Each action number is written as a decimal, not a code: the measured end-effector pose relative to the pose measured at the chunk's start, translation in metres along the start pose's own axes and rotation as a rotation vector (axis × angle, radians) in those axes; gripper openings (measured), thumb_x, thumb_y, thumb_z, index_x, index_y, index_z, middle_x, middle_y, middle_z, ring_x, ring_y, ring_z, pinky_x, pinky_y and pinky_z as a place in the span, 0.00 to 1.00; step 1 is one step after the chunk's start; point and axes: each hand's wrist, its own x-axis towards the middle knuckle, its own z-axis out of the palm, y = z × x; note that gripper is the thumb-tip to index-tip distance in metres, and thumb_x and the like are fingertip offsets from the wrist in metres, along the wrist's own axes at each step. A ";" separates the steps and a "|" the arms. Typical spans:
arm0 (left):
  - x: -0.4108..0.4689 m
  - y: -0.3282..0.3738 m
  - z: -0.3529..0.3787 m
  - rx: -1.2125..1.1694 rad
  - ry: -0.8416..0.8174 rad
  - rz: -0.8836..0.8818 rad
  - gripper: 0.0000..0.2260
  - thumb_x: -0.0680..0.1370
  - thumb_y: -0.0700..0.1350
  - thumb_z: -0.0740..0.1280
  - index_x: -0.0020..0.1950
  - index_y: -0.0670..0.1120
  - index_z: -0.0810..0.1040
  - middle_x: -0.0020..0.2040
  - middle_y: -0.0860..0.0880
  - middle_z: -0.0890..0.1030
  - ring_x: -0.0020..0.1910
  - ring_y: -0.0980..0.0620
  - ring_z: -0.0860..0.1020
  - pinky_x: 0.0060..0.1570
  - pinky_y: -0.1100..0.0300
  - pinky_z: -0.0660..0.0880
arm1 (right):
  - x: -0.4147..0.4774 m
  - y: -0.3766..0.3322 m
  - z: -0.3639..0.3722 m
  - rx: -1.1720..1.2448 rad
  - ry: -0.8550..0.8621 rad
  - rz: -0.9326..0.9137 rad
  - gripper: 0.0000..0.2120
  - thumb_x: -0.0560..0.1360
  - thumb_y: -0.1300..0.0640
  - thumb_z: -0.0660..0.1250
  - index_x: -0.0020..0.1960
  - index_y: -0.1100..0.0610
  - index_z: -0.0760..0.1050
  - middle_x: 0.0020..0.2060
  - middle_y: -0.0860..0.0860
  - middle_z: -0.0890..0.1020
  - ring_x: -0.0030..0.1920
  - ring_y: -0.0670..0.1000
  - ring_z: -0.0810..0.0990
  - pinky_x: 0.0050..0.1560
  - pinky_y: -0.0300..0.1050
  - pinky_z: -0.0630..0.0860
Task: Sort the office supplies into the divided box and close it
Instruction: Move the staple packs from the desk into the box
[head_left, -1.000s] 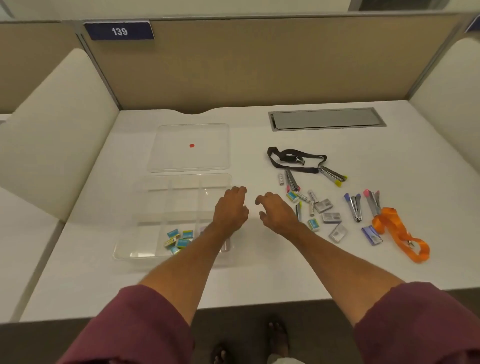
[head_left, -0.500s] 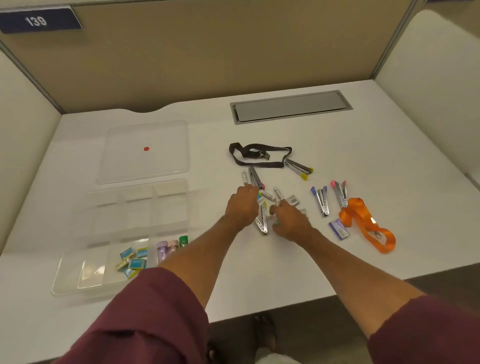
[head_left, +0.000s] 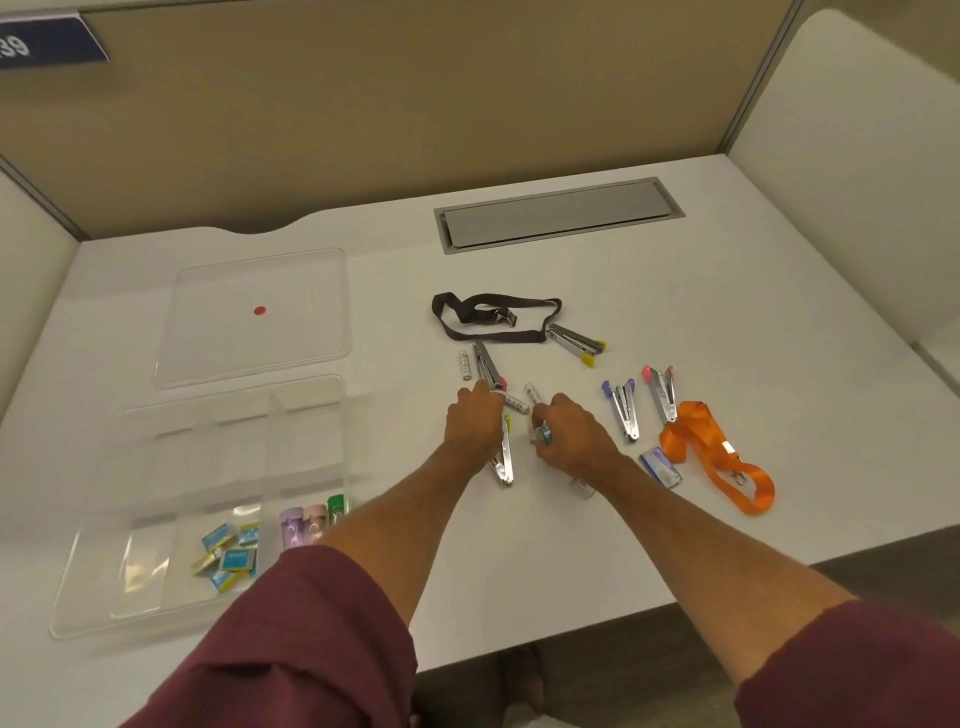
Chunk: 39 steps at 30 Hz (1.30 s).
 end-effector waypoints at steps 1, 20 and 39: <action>0.001 0.000 0.001 -0.012 0.005 -0.005 0.13 0.78 0.37 0.63 0.63 0.44 0.75 0.62 0.43 0.72 0.58 0.43 0.72 0.55 0.50 0.76 | 0.002 0.001 0.000 -0.001 0.002 -0.002 0.13 0.72 0.56 0.70 0.56 0.55 0.75 0.52 0.55 0.74 0.50 0.57 0.78 0.44 0.43 0.71; -0.042 -0.061 -0.053 -0.229 0.185 0.002 0.12 0.78 0.39 0.63 0.62 0.42 0.73 0.59 0.42 0.73 0.54 0.42 0.76 0.54 0.49 0.77 | 0.016 -0.088 -0.010 0.033 0.073 -0.138 0.12 0.73 0.59 0.70 0.56 0.56 0.75 0.55 0.55 0.77 0.53 0.56 0.78 0.50 0.43 0.74; -0.222 -0.226 -0.080 -0.356 0.311 -0.272 0.22 0.74 0.36 0.67 0.67 0.42 0.69 0.59 0.42 0.75 0.59 0.43 0.74 0.56 0.52 0.73 | -0.040 -0.288 0.055 0.030 -0.004 -0.482 0.09 0.75 0.61 0.65 0.55 0.58 0.74 0.53 0.56 0.75 0.50 0.57 0.77 0.48 0.50 0.75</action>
